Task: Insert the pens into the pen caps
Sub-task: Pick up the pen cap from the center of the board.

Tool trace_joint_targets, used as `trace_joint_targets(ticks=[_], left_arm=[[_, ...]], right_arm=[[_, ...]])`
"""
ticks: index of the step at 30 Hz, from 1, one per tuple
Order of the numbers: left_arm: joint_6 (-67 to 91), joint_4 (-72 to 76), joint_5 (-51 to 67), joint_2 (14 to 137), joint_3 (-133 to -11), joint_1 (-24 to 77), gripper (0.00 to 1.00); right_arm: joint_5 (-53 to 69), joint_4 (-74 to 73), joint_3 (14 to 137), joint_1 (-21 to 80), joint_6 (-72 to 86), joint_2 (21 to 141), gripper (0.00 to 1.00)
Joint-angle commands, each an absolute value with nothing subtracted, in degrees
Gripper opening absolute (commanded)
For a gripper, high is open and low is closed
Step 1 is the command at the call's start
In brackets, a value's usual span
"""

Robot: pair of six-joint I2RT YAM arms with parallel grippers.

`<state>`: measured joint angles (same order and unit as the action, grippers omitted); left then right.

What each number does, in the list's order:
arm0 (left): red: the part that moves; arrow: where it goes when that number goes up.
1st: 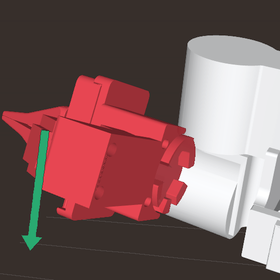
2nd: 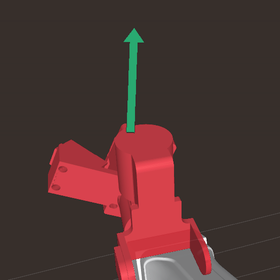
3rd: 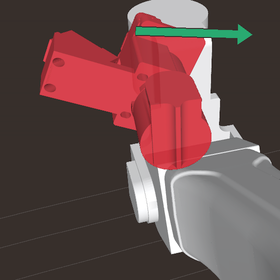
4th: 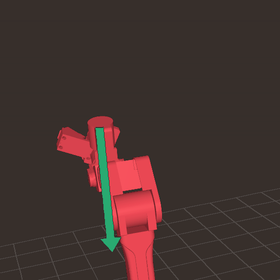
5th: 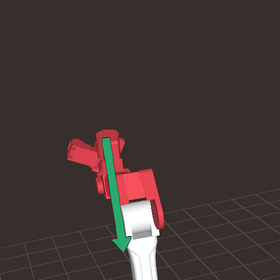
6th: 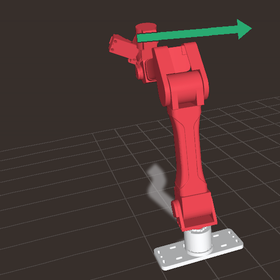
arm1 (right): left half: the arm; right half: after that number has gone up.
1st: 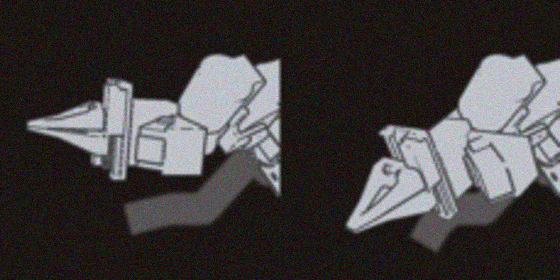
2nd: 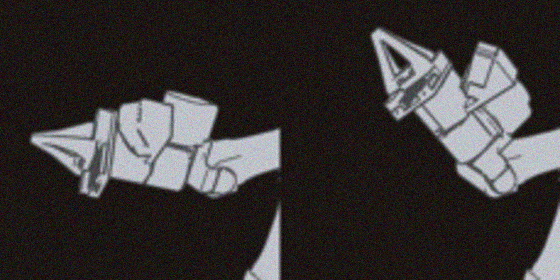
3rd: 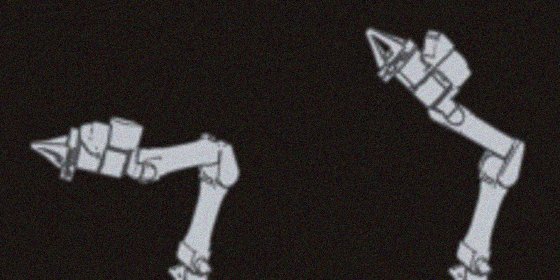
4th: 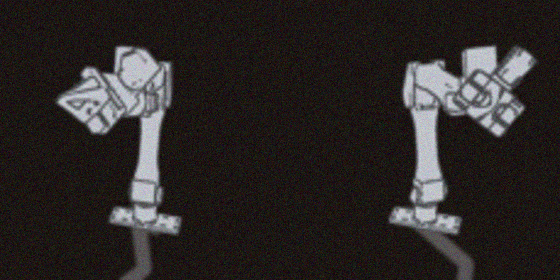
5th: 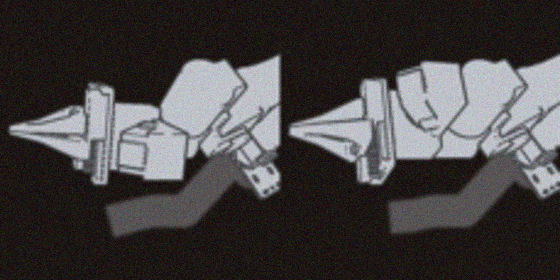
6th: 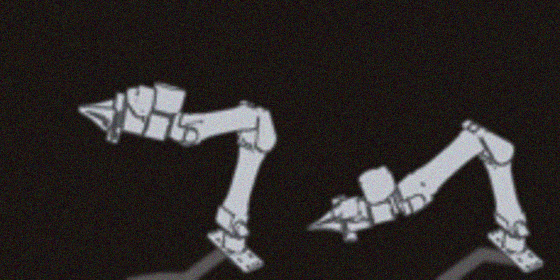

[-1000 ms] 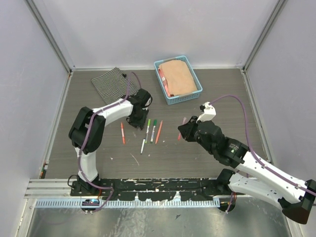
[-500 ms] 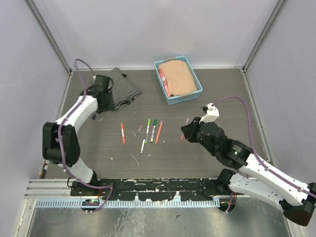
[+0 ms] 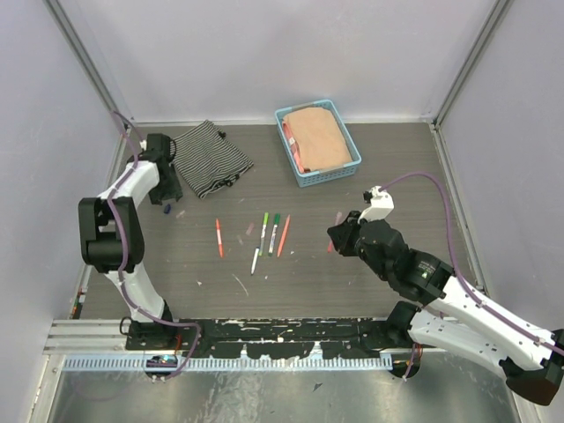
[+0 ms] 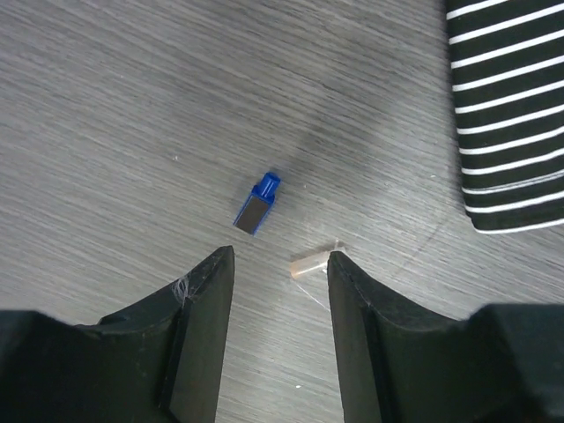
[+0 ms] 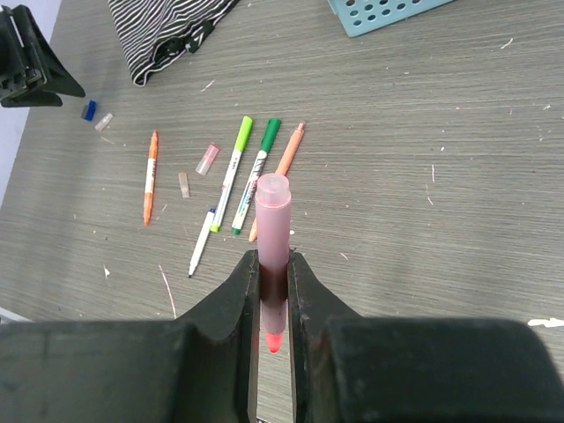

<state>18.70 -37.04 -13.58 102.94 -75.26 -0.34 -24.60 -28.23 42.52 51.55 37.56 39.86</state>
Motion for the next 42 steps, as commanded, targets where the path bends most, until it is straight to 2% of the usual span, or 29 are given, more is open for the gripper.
trace_joint_targets(ticks=[1,4,9,16,26,34,42], left_arm=[[15.33,-38.61,-15.80,106.38,-79.72,-0.88,0.53],[14.43,-38.95,-13.16,106.76,-80.67,-1.23,0.50],[11.73,-34.85,-0.97,104.23,-75.54,-1.23,0.52],[10.49,-38.21,2.05,108.73,-77.67,-1.23,0.51],[10.22,-40.55,-1.21,111.19,-78.51,-0.93,0.49],[10.17,-43.18,-5.62,113.05,-79.55,0.74,0.39],[11.02,-44.37,-8.50,113.14,-79.70,2.26,0.19]], right_arm=[[-26.08,-27.22,43.29,51.78,36.66,39.05,0.00],[-26.09,-27.63,43.58,51.77,36.53,39.28,0.00],[-26.42,-27.26,43.67,51.70,36.52,40.21,0.00],[-24.40,-26.56,43.93,51.77,36.41,41.84,0.00],[-23.88,-26.59,44.34,51.77,36.49,42.17,0.00],[-23.92,-27.44,44.79,51.77,36.59,41.67,0.00],[-24.07,-28.47,45.59,51.77,36.43,41.41,0.00]])
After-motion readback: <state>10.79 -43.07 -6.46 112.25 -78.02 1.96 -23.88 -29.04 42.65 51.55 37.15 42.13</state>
